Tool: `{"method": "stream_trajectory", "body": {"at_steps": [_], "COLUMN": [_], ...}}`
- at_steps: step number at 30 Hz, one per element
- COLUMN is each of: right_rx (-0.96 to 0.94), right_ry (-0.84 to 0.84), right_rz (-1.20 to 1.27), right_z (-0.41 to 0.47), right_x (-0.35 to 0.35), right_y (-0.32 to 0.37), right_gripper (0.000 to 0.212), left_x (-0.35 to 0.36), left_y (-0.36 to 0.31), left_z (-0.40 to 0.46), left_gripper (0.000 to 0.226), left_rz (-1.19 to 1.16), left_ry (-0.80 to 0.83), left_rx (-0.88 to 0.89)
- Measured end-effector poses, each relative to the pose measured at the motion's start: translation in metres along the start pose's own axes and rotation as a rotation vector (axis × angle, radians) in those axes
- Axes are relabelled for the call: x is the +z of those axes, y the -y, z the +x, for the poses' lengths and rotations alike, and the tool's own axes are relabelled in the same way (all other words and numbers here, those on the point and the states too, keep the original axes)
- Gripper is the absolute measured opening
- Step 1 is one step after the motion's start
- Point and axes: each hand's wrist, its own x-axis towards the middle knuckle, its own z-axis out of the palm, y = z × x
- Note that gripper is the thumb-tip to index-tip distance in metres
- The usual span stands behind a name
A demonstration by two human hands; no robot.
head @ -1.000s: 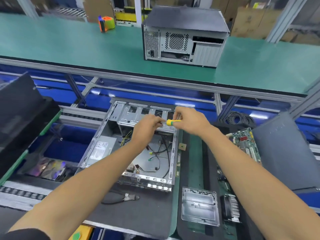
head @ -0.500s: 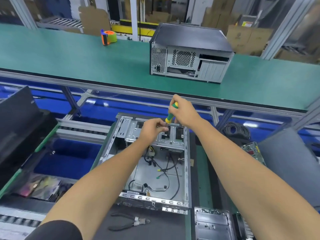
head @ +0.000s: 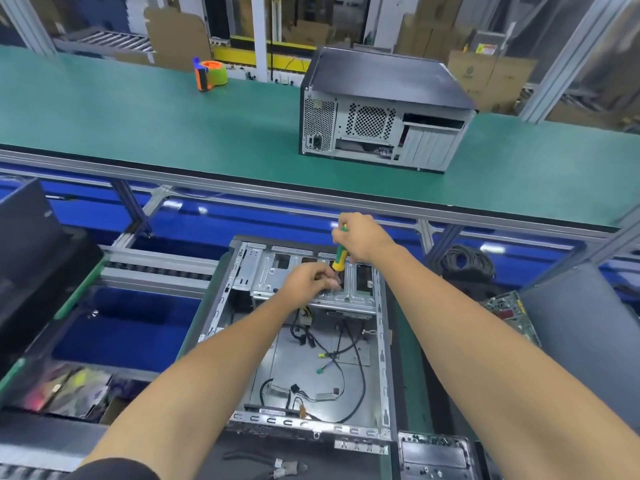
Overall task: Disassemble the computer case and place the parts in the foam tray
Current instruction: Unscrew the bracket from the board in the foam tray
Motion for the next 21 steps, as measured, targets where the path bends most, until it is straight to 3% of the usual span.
{"method": "stream_trajectory", "body": {"at_steps": [17,21], "right_rx": [0.012,0.011], "right_ry": [0.016,-0.011], "right_rz": [-0.145,-0.317], "right_z": [0.008,0.006], "right_x": [0.004,0.003], "right_y": [0.013,0.018], "right_gripper": [0.019,0.023], "left_x": [-0.003,-0.003], "left_y": [0.011,0.011], "left_z": [0.001,-0.001], "left_gripper": [0.006,0.010], "left_rz": [-0.159,-0.177], "left_ry": [0.056,0.052], "left_rx": [0.039,0.037]}}
